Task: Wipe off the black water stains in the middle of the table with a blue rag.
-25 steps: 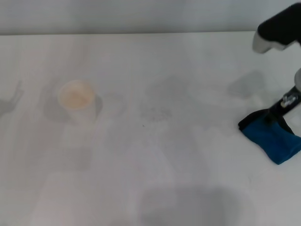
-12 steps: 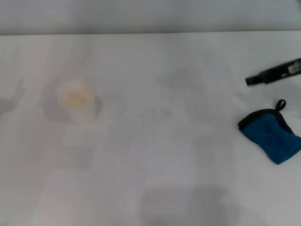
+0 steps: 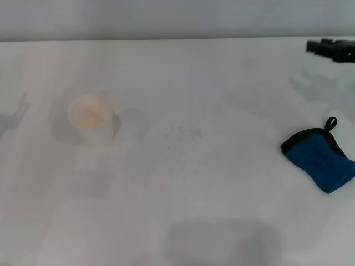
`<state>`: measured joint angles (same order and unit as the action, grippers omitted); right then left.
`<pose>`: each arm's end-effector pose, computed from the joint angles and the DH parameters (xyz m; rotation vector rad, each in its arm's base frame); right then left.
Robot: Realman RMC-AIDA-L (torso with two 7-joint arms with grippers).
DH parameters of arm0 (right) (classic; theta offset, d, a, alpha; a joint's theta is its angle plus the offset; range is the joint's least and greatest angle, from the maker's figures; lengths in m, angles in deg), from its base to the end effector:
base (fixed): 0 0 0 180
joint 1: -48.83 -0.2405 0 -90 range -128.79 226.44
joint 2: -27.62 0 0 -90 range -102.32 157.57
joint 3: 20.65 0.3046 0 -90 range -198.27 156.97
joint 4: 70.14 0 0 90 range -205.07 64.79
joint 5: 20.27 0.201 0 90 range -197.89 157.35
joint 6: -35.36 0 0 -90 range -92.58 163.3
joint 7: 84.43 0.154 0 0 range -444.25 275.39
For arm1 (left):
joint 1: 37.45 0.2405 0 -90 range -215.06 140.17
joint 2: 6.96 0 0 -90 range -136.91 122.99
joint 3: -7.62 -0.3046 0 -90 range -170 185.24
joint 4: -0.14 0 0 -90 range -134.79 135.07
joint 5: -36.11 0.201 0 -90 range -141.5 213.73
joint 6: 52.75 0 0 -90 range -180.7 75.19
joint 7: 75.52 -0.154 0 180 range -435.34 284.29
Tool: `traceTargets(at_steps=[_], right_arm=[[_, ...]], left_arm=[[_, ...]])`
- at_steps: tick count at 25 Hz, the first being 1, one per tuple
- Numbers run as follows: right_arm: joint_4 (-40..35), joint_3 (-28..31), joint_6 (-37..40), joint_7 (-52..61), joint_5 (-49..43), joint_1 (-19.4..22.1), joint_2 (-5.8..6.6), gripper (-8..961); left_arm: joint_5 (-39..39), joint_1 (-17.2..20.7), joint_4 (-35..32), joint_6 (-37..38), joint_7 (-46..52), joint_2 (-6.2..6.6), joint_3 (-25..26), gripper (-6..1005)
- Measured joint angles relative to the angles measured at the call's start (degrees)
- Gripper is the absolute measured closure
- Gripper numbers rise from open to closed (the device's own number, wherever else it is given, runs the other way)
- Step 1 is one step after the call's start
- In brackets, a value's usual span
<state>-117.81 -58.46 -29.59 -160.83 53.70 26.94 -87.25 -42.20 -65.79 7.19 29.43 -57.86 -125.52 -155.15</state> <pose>0.3734 0.3771 0.0729 -1.9805 1.0947 0.6366 -0.3577 0.3562 0.0237 -1.5702 -0.3159 -0.7822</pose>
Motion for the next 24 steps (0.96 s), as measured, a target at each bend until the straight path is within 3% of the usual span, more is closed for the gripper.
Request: traceTargets(at_steps=[8, 10, 11, 17, 24], right_arm=[[16.1, 12.7, -1.3, -26.4, 18.2, 1.5, -0.04, 490], [23.3, 16.8, -5.7, -40.4, 25.6, 2.2, -0.09, 490], [23.3, 16.8, -5.7, -40.4, 25.6, 2.2, -0.09, 491], [37.1, 22.0, -14.6, -67.0, 38.3, 3.0, -0.28, 492], [38.3, 22.2, -14.2, -73.1, 38.6, 3.1, -0.36, 499]], left_arm=[[0.0, -0.2, 0.6, -0.2, 0.0, -0.01, 0.0, 112], [0.0, -0.2, 1.0, -0.2, 0.0, -0.01, 0.1, 112], [0.0, -0.2, 1.2, -0.2, 0.0, -0.01, 0.2, 112], [0.0, -0.5, 1.8, -1.3, 0.0, -0.01, 0.3, 112], [-0.2, -1.1, 2.1, -1.4, 0.0, -0.01, 0.4, 112]])
